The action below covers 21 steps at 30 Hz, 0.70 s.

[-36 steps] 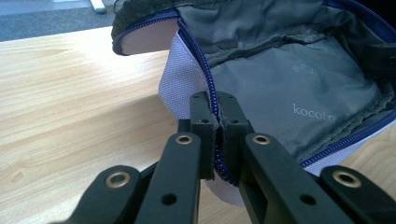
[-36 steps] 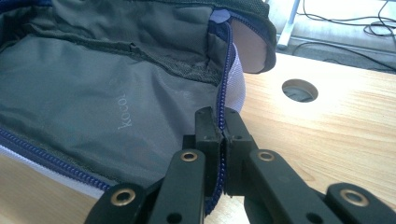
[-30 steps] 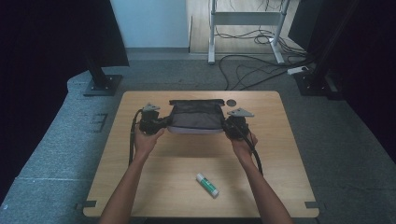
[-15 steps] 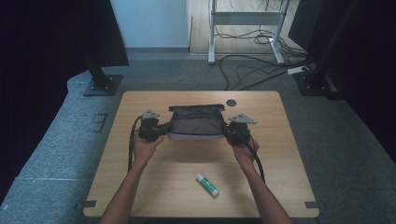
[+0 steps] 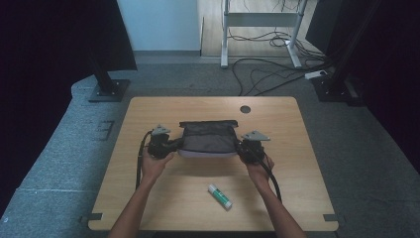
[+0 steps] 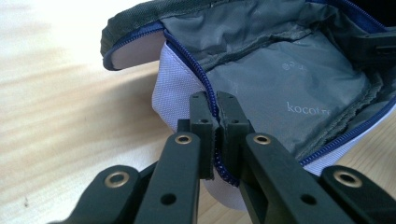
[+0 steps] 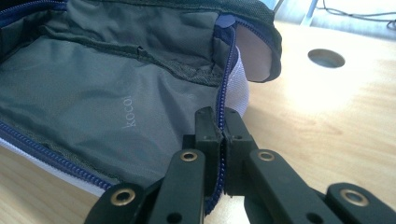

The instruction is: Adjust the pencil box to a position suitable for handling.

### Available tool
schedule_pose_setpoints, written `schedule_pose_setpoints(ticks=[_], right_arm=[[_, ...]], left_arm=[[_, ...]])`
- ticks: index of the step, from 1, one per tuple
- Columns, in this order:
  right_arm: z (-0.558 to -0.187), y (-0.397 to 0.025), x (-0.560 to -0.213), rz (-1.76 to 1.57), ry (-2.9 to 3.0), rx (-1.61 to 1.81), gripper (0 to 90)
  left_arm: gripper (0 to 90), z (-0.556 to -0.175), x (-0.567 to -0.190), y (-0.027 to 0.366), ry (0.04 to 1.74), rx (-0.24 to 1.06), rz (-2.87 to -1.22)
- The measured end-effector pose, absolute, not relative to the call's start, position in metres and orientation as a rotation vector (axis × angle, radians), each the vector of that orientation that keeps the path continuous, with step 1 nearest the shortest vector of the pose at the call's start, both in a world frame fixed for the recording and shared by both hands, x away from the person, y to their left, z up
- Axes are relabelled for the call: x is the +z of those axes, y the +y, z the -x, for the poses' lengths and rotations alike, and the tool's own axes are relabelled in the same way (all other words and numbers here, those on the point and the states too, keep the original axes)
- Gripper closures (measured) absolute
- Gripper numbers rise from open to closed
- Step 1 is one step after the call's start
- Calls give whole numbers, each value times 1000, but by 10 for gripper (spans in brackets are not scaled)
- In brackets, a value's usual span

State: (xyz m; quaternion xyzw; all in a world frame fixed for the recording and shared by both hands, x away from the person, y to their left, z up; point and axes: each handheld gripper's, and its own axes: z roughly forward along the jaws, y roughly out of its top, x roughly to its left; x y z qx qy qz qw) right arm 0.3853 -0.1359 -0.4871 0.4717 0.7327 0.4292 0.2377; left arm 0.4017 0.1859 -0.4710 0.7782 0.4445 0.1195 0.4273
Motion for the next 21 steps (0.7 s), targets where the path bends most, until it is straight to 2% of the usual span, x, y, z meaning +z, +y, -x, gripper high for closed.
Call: schedule_pose_setpoints(ticks=[13, 21], right_arm=[[-386, -133, -519, -1333, 2082, 1108, 861], [-387, -132, -534, -1365, 2120, 1074, 850]], left_arm=[[855, -402, -501, 183, 1152, 248, -1988], [815, -404, -513, 180, 1172, 237, -2020]])
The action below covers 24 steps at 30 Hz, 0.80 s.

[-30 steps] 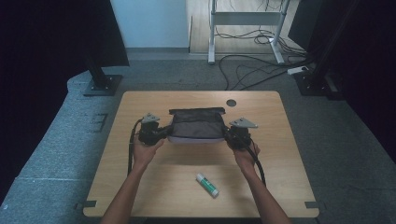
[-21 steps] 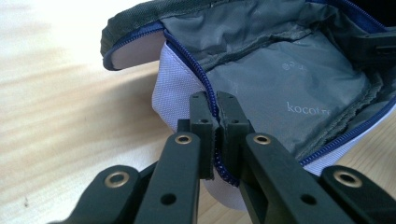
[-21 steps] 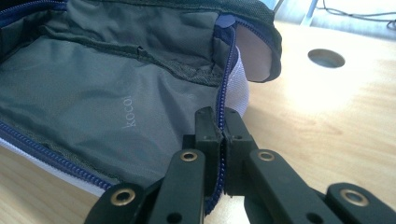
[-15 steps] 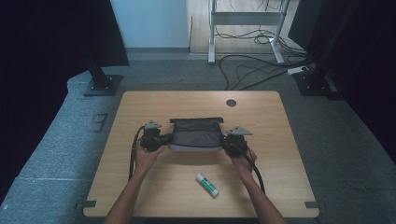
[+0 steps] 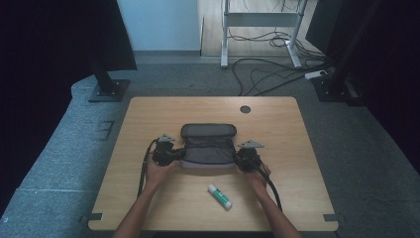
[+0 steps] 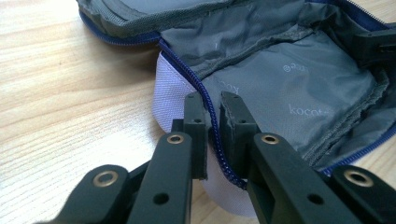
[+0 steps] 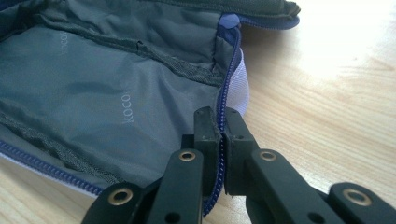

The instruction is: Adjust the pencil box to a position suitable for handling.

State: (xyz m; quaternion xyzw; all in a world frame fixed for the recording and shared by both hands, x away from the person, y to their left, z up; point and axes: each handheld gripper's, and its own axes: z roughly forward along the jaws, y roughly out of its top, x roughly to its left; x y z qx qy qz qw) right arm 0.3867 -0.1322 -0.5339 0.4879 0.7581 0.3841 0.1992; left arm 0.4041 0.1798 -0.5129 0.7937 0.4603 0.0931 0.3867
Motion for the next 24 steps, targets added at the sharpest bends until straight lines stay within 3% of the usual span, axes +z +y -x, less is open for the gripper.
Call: schedule_pose_setpoints(ticks=[3, 6, 8, 10, 11, 13, 16, 24], right_arm=[[-387, -131, -536, -1360, 2130, 1065, 831], [-385, -130, -537, -1352, 2125, 1075, 765], [-383, -130, -538, -1337, 2123, 1061, 648], [-379, -130, -537, -1324, 2089, 1045, 535], [-379, -130, -537, -1324, 2089, 1045, 535], [-377, -133, -535, -1327, 2044, 1077, 482], [-372, -139, -528, -1337, 1982, 1148, 430], [-359, -153, -518, -1309, 1993, 1232, 406]], left_arm=[[784, -404, -517, 179, 1186, 231, -2030], [694, -403, -520, 178, 1192, 225, -2048], [542, -402, -520, 177, 1198, 248, -2062], [288, -402, -521, 176, 1216, 255, -2065], [288, -401, -521, 177, 1216, 267, -2067], [202, -401, -520, 178, 1210, 281, -2061], [187, -397, -517, 182, 1191, 287, -2036], [213, -383, -511, 195, 1185, 304, -1987]])
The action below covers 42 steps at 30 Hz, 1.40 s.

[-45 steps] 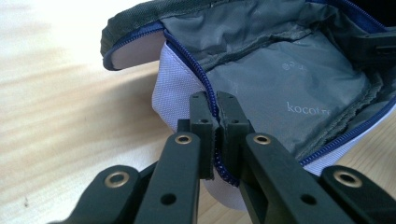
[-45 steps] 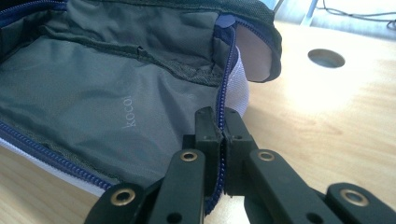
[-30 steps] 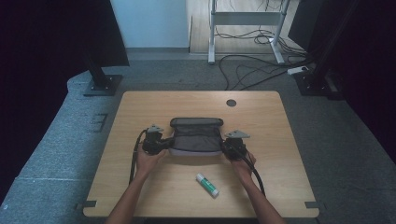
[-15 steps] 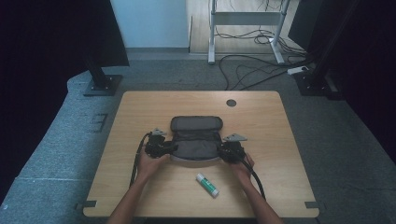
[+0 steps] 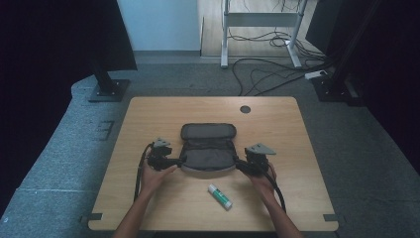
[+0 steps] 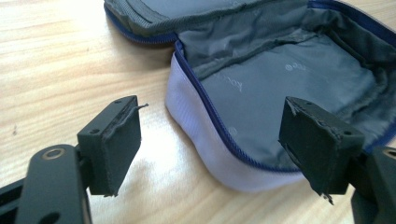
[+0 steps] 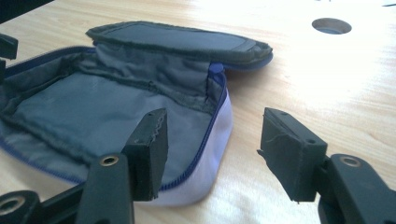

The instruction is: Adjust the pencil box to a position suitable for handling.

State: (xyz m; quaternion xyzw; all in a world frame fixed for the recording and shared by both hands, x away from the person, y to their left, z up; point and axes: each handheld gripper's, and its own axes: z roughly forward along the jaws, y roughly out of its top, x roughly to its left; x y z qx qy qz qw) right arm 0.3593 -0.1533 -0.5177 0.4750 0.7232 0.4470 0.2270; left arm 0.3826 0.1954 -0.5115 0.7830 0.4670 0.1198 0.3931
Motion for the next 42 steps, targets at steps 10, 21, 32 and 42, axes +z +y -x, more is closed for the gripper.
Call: schedule_pose_setpoints(ticks=[10, 21, 32, 42], right_arm=[[-338, -165, -519, -1283, 2033, 1288, 390], [-309, -175, -520, -1232, 2055, 1304, 401], [-297, -176, -527, -1208, 2099, 1293, 405], [-289, -172, -527, -1170, 2126, 1283, 405]], left_arm=[[225, -358, -503, 207, 1142, 324, -1932], [243, -338, -516, 218, 1152, 306, -1941], [264, -328, -522, 233, 1158, 290, -1933], [272, -328, -527, 236, 1178, 282, -1943]])
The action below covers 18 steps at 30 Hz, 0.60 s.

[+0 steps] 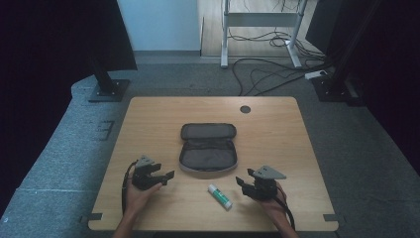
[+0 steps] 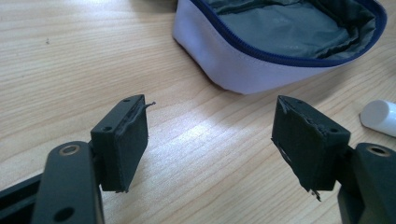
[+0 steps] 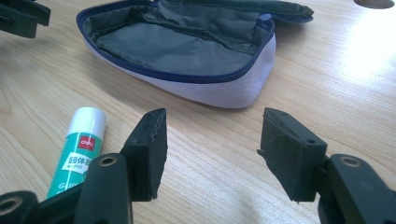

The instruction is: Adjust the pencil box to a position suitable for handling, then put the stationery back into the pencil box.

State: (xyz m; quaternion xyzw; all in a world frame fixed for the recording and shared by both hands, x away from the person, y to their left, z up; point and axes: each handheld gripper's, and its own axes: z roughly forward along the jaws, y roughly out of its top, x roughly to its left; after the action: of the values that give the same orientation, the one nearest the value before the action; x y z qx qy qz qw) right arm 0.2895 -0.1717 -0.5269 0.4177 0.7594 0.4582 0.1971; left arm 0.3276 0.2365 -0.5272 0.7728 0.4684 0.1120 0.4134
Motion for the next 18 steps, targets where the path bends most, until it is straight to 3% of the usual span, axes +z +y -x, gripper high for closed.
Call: schedule_pose_setpoints(ticks=[18], right_arm=[[-274, -146, -524, -1080, 2217, 1333, 416]], left_arm=[[273, -326, -527, 239, 1181, 281, -1936]])
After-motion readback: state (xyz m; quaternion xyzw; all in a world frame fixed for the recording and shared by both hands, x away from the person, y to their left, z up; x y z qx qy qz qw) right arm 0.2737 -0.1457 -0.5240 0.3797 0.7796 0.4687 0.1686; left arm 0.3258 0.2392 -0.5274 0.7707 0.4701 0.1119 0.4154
